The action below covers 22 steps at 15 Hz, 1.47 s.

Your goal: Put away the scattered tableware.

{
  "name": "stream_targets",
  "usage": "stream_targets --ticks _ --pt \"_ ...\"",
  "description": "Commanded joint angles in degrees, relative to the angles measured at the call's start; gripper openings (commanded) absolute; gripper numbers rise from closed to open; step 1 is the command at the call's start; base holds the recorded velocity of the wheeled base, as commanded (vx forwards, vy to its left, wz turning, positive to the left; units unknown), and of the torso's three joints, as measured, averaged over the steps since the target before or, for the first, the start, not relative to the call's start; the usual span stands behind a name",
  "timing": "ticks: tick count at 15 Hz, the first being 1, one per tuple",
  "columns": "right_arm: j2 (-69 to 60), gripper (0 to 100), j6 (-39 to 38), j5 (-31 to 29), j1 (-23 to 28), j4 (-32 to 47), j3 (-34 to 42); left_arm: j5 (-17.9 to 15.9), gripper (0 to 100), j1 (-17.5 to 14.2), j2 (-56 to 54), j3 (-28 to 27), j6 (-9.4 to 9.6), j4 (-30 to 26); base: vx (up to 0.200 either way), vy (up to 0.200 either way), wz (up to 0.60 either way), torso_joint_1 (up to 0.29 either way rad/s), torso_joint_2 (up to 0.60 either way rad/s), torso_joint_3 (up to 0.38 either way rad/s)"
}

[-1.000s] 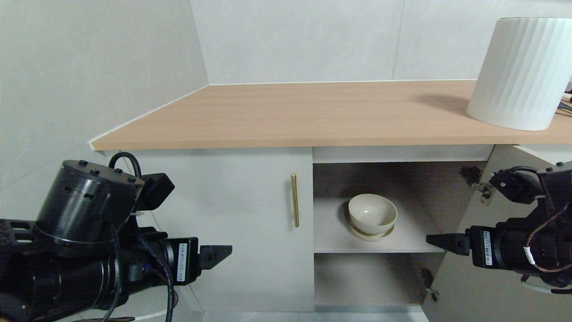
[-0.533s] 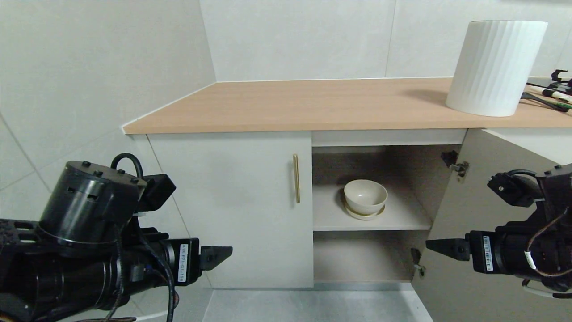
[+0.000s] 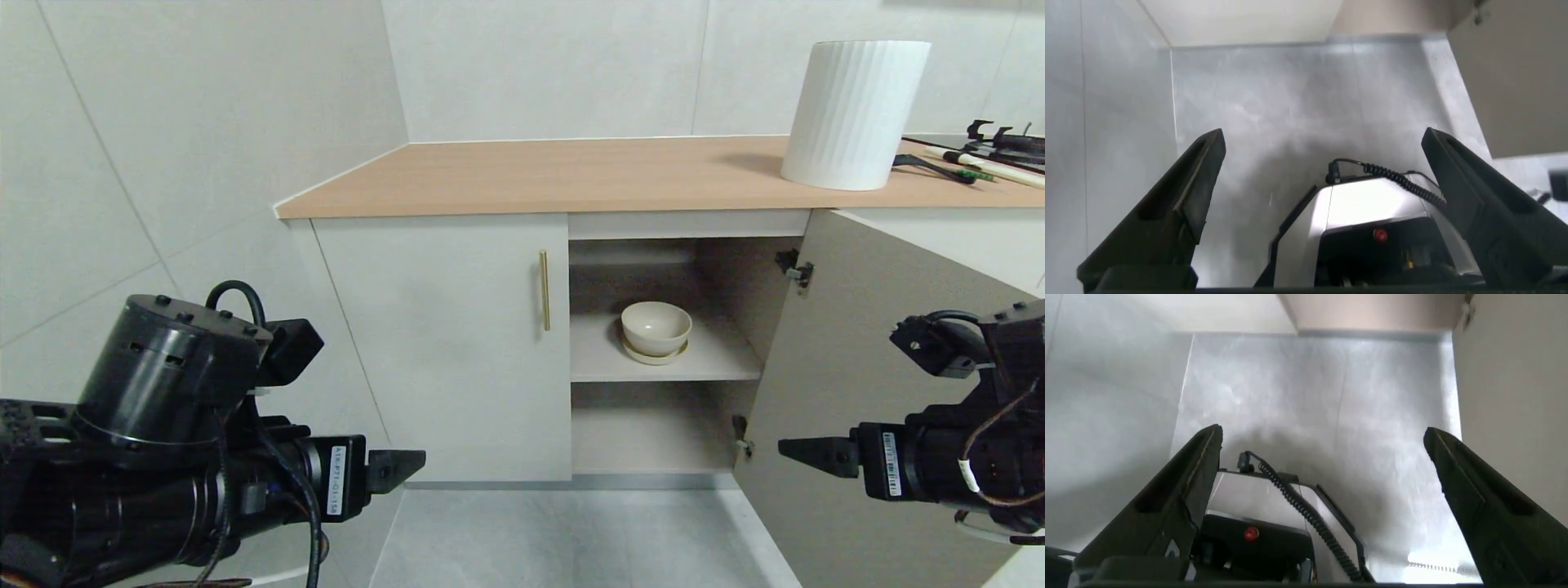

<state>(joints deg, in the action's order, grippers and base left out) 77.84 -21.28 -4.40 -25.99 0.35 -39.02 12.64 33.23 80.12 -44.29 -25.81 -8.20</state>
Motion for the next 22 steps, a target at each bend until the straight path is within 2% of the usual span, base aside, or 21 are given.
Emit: stream_targets --ticks 1,5,13,14,18,22 --pt "0.1 100 0.0 0.0 0.0 0.0 0.0 0.0 100 0.0 0.2 0.1 0.06 0.0 0.000 0.000 0.00 0.000 0.00 0.000" --pt "0.0 100 0.0 0.0 0.0 0.3 0.1 0.0 100 0.0 0.2 0.1 0.06 0.0 0.000 0.000 0.00 0.000 0.00 0.000" --pt "-4.9 100 7.1 -2.5 0.0 9.9 -0.5 0.1 100 0.0 0.2 0.1 0.14 0.0 0.000 0.000 0.00 0.000 0.00 0.000" --pt "-5.6 100 8.0 -2.5 0.0 11.6 -0.6 0.2 100 0.0 0.2 0.1 0.41 0.1 0.000 -0.200 0.00 0.002 0.01 0.007" --pt "-10.2 100 12.4 -4.2 0.1 26.8 -4.7 0.2 100 0.0 0.2 0.2 0.49 0.0 0.000 -0.200 0.00 0.005 0.00 -0.001" --pt "-11.8 100 13.6 -6.6 0.1 35.3 -6.9 0.2 100 0.0 0.2 0.4 1.11 0.0 0.000 -0.200 0.00 0.000 0.00 0.006"
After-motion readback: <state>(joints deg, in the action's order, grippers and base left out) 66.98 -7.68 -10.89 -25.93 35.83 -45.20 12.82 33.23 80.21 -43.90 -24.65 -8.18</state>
